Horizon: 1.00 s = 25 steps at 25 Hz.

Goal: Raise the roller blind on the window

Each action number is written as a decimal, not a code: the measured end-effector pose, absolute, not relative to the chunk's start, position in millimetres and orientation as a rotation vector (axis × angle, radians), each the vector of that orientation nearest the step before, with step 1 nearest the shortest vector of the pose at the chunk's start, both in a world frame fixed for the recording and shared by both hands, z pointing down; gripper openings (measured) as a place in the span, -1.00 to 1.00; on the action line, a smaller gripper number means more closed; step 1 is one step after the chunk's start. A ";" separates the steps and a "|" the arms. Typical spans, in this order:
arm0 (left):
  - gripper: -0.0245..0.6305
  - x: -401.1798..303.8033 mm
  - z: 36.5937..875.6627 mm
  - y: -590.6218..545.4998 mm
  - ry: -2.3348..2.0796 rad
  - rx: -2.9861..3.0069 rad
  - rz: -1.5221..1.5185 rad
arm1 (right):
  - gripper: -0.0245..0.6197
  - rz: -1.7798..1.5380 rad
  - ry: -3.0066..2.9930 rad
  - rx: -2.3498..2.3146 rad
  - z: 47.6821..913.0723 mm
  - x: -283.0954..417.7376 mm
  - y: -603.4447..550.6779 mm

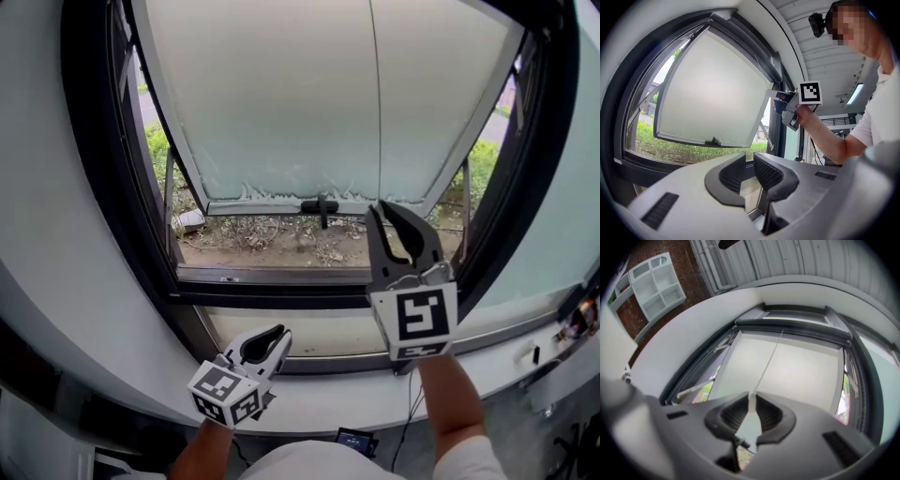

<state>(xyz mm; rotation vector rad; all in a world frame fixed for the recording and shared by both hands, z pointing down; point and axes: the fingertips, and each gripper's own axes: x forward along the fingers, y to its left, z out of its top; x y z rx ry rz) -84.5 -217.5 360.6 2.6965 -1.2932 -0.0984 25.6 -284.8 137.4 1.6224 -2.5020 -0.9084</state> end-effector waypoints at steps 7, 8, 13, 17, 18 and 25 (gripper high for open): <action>-0.71 -81.9 360.1 -219.8 -1.282 2.702 -0.094 | -0.74 -0.949 -2.507 1.665 120.9 32.7 -279.8; -0.72 -81.6 360.3 -219.8 -1.278 2.702 -0.094 | -0.74 -0.955 -2.503 1.665 119.6 32.6 -279.3; -0.71 -81.5 361.6 -218.5 -1.266 2.703 -0.088 | -0.74 -0.972 -2.486 1.654 119.7 30.1 -279.3; -0.72 -81.3 358.3 -216.5 -1.256 2.709 -0.093 | -0.74 -0.996 -2.479 1.660 116.6 29.3 -276.4; -0.71 -81.1 357.6 -215.9 -1.252 2.710 -0.095 | -0.74 -1.003 -2.476 1.665 115.5 29.2 -275.7; -0.71 -80.8 355.9 -214.0 -1.243 2.720 -0.084 | -0.74 -1.000 -2.463 1.669 114.0 30.2 -276.6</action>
